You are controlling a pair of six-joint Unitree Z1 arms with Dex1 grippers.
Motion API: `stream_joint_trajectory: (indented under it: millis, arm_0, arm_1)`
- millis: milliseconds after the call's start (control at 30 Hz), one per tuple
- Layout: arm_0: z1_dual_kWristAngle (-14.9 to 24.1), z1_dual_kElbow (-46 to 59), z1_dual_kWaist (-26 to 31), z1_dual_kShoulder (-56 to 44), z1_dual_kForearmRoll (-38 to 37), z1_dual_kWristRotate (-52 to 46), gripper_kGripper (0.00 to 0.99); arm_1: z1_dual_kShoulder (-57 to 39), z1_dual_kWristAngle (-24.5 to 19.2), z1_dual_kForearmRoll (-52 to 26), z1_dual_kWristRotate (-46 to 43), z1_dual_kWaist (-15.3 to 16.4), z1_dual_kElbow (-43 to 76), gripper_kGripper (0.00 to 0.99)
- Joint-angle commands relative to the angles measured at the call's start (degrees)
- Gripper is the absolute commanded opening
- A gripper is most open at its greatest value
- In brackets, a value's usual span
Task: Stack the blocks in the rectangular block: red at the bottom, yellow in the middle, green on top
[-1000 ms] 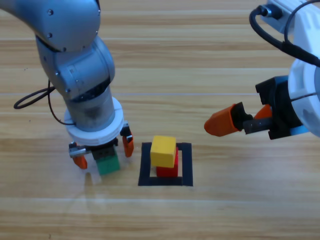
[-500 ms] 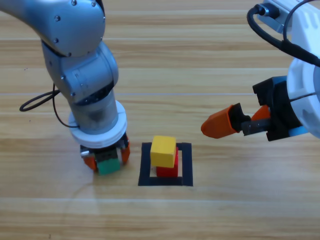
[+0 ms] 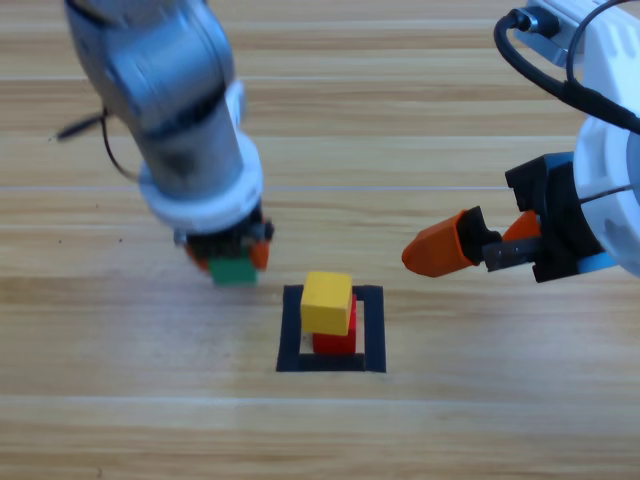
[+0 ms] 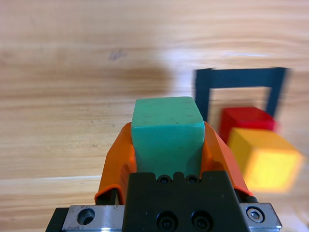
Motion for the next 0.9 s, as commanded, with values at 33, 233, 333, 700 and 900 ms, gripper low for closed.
stream_joint_trajectory:
  millis: [33, 233, 333, 700, 900]
  arm_0:
    - [-1.1, -1.5, 1.2, -7.7, 2.9, 8.2, 0.27]
    - [-1.2, -4.6, 0.3, -9.1, 7.8, 13.3, 0.117]
    - [-1.2, -9.2, -2.0, -6.2, 11.5, 14.3, 0.115]
    - [-1.4, -22.6, -6.3, 5.9, 20.1, 13.4, 0.115]
    - [-1.2, -24.0, -7.4, 7.7, 20.6, 9.9, 0.115]
  arm_1:
    - [2.5, -0.8, -1.3, -0.3, -0.1, 1.0, 0.99]
    - [2.5, -0.7, -1.3, -0.2, -0.2, 1.0, 0.99]
    - [2.5, -0.8, -1.3, -0.2, -0.1, 1.0, 0.99]
    - [2.0, -0.9, -1.2, -0.2, -0.1, 1.7, 0.99]
    - [1.8, -0.9, -1.2, -0.2, -0.1, 1.9, 0.99]
